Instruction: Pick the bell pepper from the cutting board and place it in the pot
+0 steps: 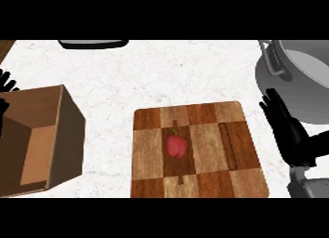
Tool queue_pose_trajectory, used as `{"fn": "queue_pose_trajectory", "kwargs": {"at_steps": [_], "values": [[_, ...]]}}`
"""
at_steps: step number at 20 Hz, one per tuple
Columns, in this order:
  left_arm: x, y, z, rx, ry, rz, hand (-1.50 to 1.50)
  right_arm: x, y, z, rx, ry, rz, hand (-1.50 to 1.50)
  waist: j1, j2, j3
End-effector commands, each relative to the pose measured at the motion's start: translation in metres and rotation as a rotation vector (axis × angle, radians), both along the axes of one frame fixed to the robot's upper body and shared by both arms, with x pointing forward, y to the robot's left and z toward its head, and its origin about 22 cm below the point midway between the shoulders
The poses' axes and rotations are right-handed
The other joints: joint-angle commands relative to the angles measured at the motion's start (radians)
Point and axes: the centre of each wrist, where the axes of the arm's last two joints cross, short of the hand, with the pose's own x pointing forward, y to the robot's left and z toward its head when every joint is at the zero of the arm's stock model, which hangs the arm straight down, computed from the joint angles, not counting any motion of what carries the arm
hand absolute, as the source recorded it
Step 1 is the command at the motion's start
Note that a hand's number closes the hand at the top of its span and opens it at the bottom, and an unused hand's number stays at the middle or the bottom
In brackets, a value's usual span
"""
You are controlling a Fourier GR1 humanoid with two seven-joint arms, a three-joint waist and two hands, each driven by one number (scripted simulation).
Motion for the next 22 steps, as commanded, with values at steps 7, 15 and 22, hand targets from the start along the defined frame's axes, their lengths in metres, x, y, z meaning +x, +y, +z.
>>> {"fn": "queue_pose_trajectory", "kwargs": {"at_steps": [7, 15, 22], "values": [[0.011, -0.051, 0.018, -0.096, -0.026, -0.262, 0.00, 0.037, 0.077, 0.063, -0.577, -0.249, 0.466, -1.50, 0.074, -0.040, -0.077], [-0.002, -0.091, -0.004, -0.254, 0.050, -0.327, 0.00, -0.006, 0.141, 0.071, -0.694, -0.624, 0.363, -1.50, -0.014, -0.017, -0.022], [-0.005, -0.088, -0.002, -0.239, 0.060, -0.313, 0.00, -0.011, 0.141, 0.109, -1.055, -0.491, 0.357, -1.50, -0.037, -0.019, -0.028]]}}
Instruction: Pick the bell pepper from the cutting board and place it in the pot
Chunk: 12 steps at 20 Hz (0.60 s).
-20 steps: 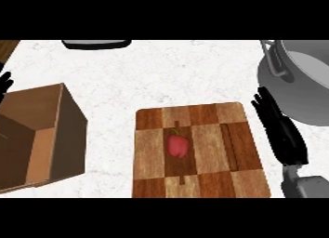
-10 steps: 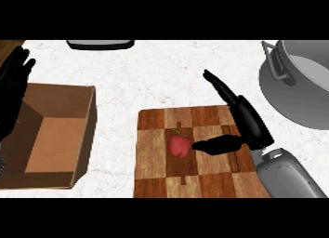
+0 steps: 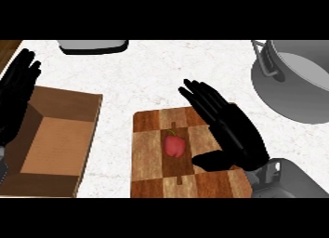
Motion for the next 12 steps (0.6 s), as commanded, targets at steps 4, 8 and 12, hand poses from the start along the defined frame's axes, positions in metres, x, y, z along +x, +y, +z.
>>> {"fn": "queue_pose_trajectory", "kwargs": {"at_steps": [4, 8, 12], "values": [[-0.013, -0.033, -0.040, -0.140, 0.133, -0.044, 0.00, -0.020, 0.014, 0.041, -0.318, 0.054, -0.056, -1.50, -0.011, 0.015, -0.034], [-0.013, -0.026, -0.039, -0.140, 0.143, -0.029, 0.00, -0.029, 0.030, 0.054, -0.442, 0.133, -0.127, -1.50, 0.000, 0.021, -0.034], [-0.017, -0.036, -0.048, -0.133, 0.149, -0.039, 0.00, -0.034, 0.056, 0.059, -0.493, 0.238, -0.183, -1.50, 0.012, 0.031, -0.034]]}}
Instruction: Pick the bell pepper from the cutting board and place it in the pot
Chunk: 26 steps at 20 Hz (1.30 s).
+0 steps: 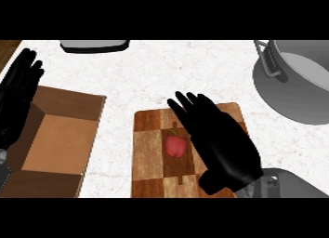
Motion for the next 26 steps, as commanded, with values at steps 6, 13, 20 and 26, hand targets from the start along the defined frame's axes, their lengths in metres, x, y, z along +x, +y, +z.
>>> {"fn": "queue_pose_trajectory", "kwargs": {"at_steps": [6, 13, 20, 26], "values": [[-0.007, -0.034, -0.048, -0.137, 0.177, -0.040, 0.00, -0.008, 0.045, 0.022, -0.118, 0.104, -0.154, -1.50, 0.008, 0.026, -0.028], [-0.007, -0.033, -0.051, -0.139, 0.166, -0.055, 0.00, 0.006, 0.052, 0.000, -0.217, 0.197, -0.214, -1.50, 0.006, 0.030, -0.027], [-0.007, -0.032, -0.044, -0.133, 0.161, -0.059, 0.00, 0.010, 0.060, -0.011, -0.253, 0.210, -0.269, -1.50, 0.011, 0.028, -0.025], [-0.017, -0.043, -0.056, -0.131, 0.158, -0.050, 0.00, 0.001, 0.076, -0.011, -0.196, 0.165, -0.262, -1.50, 0.017, 0.027, -0.025]]}}
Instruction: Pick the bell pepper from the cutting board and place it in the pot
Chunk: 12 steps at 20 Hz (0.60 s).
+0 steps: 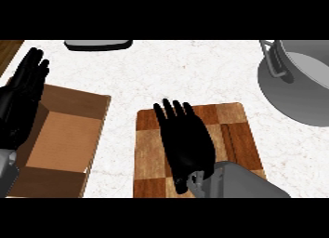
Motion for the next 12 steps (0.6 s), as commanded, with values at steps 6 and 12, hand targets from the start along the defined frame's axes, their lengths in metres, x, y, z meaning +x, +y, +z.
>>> {"fn": "queue_pose_trajectory", "kwargs": {"at_steps": [6, 12], "values": [[-0.009, -0.023, -0.054, -0.133, 0.213, -0.025, 0.00, -0.008, 0.021, 0.002, -0.041, 0.009, -0.104, -1.50, -0.014, 0.020, -0.034], [-0.006, -0.020, -0.038, -0.112, 0.188, -0.039, 0.00, -0.005, 0.032, -0.028, -0.127, 0.017, -0.190, -1.50, -0.006, 0.018, -0.033]]}}
